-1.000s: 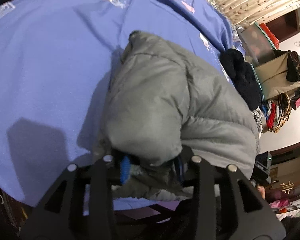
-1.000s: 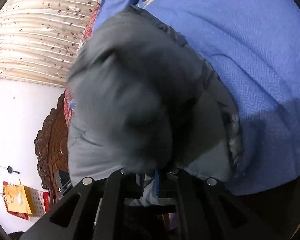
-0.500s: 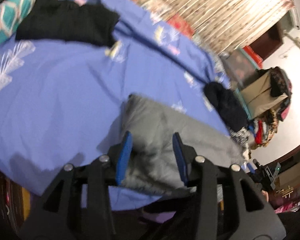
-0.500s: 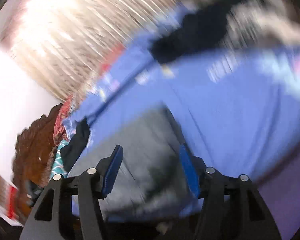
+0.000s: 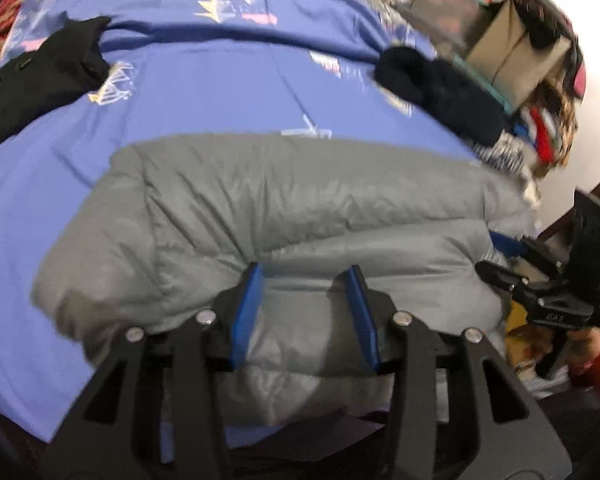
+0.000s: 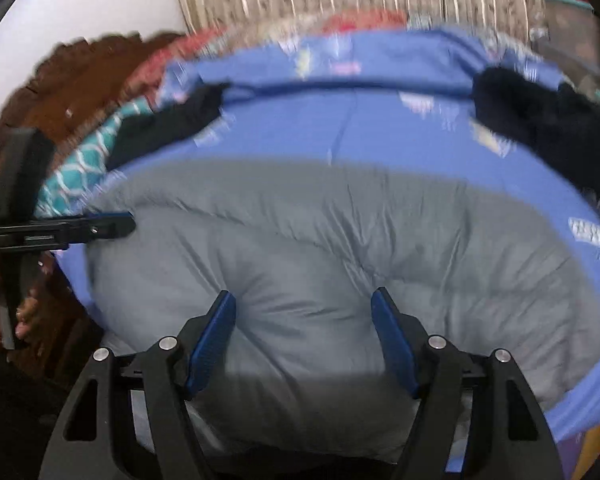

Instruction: Fold large clothes

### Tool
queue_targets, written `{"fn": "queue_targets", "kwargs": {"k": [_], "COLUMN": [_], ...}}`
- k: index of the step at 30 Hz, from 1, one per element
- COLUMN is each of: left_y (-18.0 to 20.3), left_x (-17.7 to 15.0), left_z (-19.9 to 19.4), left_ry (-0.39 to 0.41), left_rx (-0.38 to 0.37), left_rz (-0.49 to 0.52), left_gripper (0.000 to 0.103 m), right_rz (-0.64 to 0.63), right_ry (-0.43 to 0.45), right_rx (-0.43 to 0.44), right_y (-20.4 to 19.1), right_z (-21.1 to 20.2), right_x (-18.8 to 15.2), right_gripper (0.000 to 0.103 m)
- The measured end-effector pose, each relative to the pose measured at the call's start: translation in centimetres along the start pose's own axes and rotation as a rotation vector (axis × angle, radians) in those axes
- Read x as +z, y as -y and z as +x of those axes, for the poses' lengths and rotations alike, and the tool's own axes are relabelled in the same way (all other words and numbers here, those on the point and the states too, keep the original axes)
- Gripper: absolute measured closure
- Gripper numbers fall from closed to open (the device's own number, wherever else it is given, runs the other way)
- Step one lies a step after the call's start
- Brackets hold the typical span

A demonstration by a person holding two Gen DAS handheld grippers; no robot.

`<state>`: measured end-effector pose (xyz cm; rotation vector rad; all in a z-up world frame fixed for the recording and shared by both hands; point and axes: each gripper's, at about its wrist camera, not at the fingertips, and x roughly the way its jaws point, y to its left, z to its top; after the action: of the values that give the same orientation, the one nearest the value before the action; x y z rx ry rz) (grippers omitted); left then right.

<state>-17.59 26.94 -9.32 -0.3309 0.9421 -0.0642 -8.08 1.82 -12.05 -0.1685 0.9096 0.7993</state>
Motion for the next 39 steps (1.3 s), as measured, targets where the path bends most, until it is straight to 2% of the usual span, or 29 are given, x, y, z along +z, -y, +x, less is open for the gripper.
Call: {"fn": "queue_targets", "kwargs": {"k": [2, 8, 12, 25, 30, 35, 39], "left_y": [0.0, 0.5, 0.9, 1.7, 1.8, 1.9, 2.0], "left_x": [-0.7, -1.9, -2.0, -2.5, -2.6, -2.7, -2.6], "left_z": [1.0, 3.5, 4.3, 5.0, 5.0, 5.0, 5.1], "left_ry": [-0.009, -0.007, -0.02, -0.023, -0.024, -0.025, -0.028], "left_rx": [0.026, 0.096, 0.138, 0.191, 0.192, 0.196, 0.199], "left_rz": [0.023, 0.098, 0.119, 0.144, 0.145, 0.146, 0.147], "left_gripper": [0.061, 0.061, 0.061, 0.061, 0.06, 0.06, 0.06], "right_rz": [0.03, -0.019, -0.022, -0.04, -0.023, 0.017, 0.063], "right_ry": [0.002, 0.045, 0.031, 0.004, -0.002, 0.112, 0.219], "right_rx": [0.008, -0.036, -0.039, -0.044, -0.028, -0.012, -0.097], "right_y": [0.5, -0.2, -0.4, -0.5, -0.5, 0.6, 3.0], "right_z": [0.8, 2.9, 3.9, 4.2, 2.2, -2.8, -6.3], "right_x": [-0.7, -2.5, -2.5, -2.4, -1.7, -0.6, 0.4], "right_gripper": [0.011, 0.011, 0.011, 0.011, 0.011, 0.01, 0.009]}}
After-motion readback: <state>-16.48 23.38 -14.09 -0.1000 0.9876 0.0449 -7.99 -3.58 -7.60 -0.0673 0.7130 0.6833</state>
